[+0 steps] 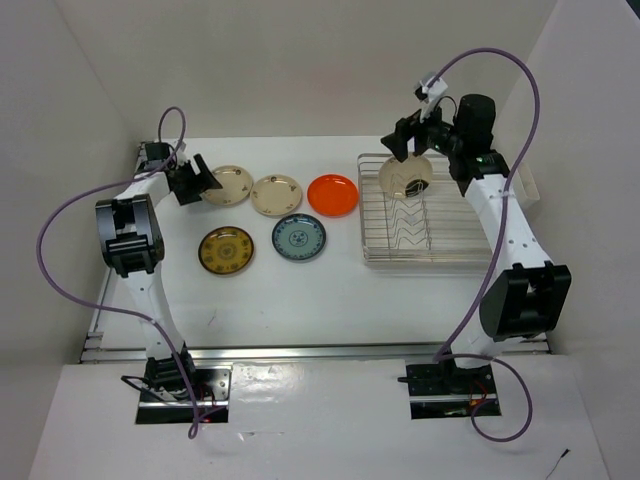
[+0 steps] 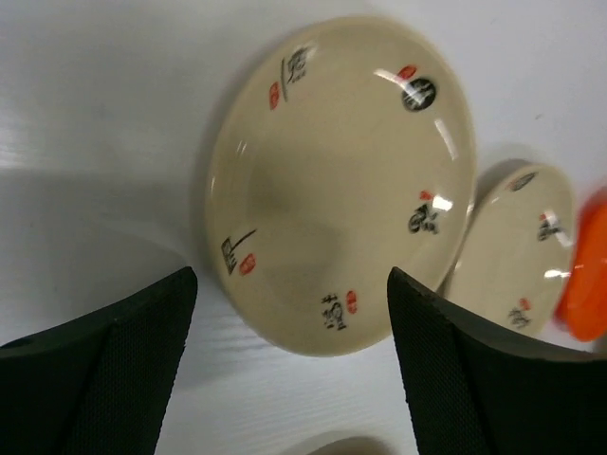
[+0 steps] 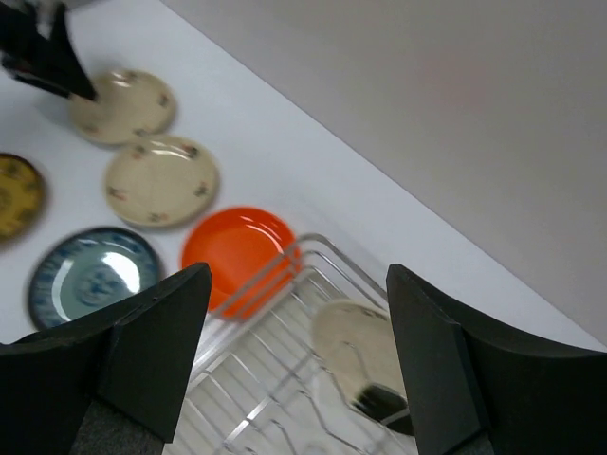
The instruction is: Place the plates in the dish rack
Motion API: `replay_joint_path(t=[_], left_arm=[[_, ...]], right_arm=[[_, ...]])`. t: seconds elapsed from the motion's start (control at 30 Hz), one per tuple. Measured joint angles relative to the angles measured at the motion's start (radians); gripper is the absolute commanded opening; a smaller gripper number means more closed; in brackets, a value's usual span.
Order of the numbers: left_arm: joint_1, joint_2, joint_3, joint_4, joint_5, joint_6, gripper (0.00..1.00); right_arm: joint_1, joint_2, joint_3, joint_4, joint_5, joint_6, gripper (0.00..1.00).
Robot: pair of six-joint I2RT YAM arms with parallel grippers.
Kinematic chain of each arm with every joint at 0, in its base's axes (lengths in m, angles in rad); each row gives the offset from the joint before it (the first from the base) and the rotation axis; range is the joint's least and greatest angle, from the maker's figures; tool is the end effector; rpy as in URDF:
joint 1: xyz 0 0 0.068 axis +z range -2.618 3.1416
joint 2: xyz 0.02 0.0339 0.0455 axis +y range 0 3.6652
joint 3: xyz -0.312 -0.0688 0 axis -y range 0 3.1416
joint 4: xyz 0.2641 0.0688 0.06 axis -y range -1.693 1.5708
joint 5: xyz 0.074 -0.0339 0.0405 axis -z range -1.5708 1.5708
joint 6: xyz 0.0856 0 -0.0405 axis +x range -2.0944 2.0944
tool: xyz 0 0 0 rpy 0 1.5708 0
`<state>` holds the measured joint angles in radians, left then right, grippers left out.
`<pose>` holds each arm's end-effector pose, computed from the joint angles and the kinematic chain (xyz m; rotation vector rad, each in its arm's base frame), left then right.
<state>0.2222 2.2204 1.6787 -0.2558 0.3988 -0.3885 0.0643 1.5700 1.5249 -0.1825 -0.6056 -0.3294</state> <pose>0.5660 0.0938 0.1678 -0.5216 2.2975 -0.5523 0.4229 0.0761 0.4410 -0.7546 1.6018 0.3516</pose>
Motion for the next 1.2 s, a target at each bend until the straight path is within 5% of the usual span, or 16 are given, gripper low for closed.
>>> replay_joint_path(t=[0.33, 0.63, 0.73, 0.77, 0.83, 1.2], left_arm=[[0.066, 0.069, -0.002, 0.151, 0.105, -0.141, 0.61], [0.069, 0.134, 0.033, 0.222, 0.212, -0.169, 0.48], [0.069, 0.147, 0.034, 0.23, 0.232, -0.165, 0.33], [0.07, 0.151, 0.034, 0.232, 0.24, -0.165, 0.13], [0.069, 0.158, 0.034, 0.221, 0.24, -0.167, 0.0], [0.067, 0.142, 0.035, 0.2, 0.281, -0.108, 0.0]], right_arm=[[0.069, 0.108, 0.016, 0.036, -0.192, 0.293, 0.82], [0.175, 0.273, 0.154, 0.064, -0.209, 0.41, 0.87], [0.188, 0.348, 0.239, 0.082, -0.226, 0.469, 0.87], [0.19, 0.377, 0.274, 0.084, -0.232, 0.488, 0.87], [0.192, 0.421, 0.321, 0.086, -0.242, 0.512, 0.87], [0.214, 0.477, 0.409, 0.049, -0.214, 0.541, 0.87]])
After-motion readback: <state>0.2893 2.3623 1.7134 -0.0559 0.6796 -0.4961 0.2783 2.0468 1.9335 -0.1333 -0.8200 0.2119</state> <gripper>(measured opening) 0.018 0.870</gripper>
